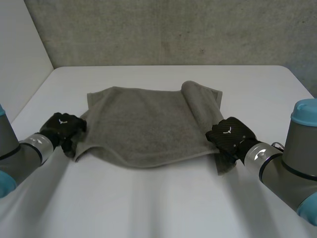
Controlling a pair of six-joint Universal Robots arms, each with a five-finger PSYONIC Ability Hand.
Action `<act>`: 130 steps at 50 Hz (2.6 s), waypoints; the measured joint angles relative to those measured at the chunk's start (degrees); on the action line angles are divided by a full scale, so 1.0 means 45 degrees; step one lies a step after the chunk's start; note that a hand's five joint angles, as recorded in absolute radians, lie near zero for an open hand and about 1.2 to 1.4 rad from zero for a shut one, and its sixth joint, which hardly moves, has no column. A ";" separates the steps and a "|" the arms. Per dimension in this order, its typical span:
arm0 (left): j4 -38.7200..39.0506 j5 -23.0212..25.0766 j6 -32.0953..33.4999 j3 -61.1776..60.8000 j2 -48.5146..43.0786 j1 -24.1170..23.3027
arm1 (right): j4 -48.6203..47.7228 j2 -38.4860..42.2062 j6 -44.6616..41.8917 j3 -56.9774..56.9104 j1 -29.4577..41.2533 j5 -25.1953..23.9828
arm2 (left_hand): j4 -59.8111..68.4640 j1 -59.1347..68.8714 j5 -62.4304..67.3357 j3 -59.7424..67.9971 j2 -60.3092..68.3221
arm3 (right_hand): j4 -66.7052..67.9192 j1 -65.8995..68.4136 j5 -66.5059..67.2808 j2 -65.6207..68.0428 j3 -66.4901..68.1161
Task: Fold the towel.
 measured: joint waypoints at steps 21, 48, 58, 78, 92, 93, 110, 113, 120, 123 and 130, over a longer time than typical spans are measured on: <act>-0.0791 0.0617 -0.0403 -0.1424 0.2371 -0.1258 | -0.0646 0.0073 0.0109 0.0685 0.0008 0.0069 | -0.3524 -0.3383 -0.3902 -0.3601 -0.3601 | 0.0000 0.0000 0.0000 0.0000 0.0006; 0.2502 -0.2662 0.0289 -0.1024 0.0355 -0.2229 | -0.0688 -0.0030 0.0212 0.0902 -0.0171 0.0417 | 0.1574 0.1659 0.1664 0.1774 0.1616 | 0.0000 0.0000 0.0000 0.0000 0.0009; 0.2596 -0.2734 0.1223 -0.1113 0.0289 -0.2096 | -0.0789 -0.0018 0.0321 0.0962 -0.0166 0.1200 | 1.1993 1.1354 1.1625 1.2402 1.2021 | -0.5390 -0.5338 -0.5625 -0.5394 -0.5548; 0.2720 -0.3292 0.0145 -0.1230 0.1044 -0.1950 | -0.0822 -0.0051 0.0634 0.0710 -0.0171 0.2855 | 1.1993 1.1354 1.1625 1.2473 1.2056 | -0.1141 -0.0817 -0.1139 -0.0881 -0.1312; 0.2613 -0.3251 -0.1119 -0.1248 0.2008 -0.2072 | -0.1135 -0.0035 0.2367 0.0596 -0.0128 0.2321 | 1.1993 1.1354 1.1625 1.2475 1.2056 | -0.7141 -0.7137 -0.7444 -0.7141 -0.7321; 0.2613 -0.3248 -0.1148 -0.1250 0.2012 -0.2080 | -0.1126 -0.0029 0.2466 0.0593 -0.0128 0.2318 | 1.1993 1.1354 1.1625 1.2475 1.2056 | -0.7237 -0.7223 -0.7550 -0.7194 -0.7411; 0.2614 -0.3217 -0.1231 -0.1243 0.1896 -0.1934 | -0.1011 0.0721 0.3552 0.0522 -0.0180 0.2414 | 1.1993 1.1354 1.1625 1.2477 1.2056 | -0.6200 -0.6058 -0.6239 -0.6205 -0.6347; 0.2612 -0.3212 -0.1229 -0.1239 0.1898 -0.1899 | -0.1041 0.0726 0.3516 0.0515 -0.0181 0.2447 | 1.1993 1.1354 1.1625 1.2477 1.2056 | -0.3687 -0.3310 -0.3740 -0.3634 -0.3853; 0.2439 -0.3206 -0.1238 -0.1184 0.2430 -0.1879 | -0.1440 -0.0274 0.3299 0.0298 -0.0275 0.2822 | 1.1993 1.1354 1.1625 1.2490 1.2056 | 0.0053 0.0079 -0.0054 -0.0105 -0.0083; 0.2288 -0.3211 -0.1304 -0.1117 0.3118 -0.1882 | -0.1527 -0.1403 0.3071 0.0075 -0.0334 0.2950 | 1.1993 1.1354 1.1625 1.2515 1.2056 | 0.0053 0.0079 -0.0053 -0.0105 -0.0080; 0.1645 -0.3254 -0.2202 -0.0469 0.5790 -0.1915 | -0.0903 -0.4442 0.1955 -0.1312 -0.0533 0.2815 | 1.1993 1.1354 1.1625 1.2526 1.2057 | 0.0053 0.0079 -0.0054 0.0003 -0.0070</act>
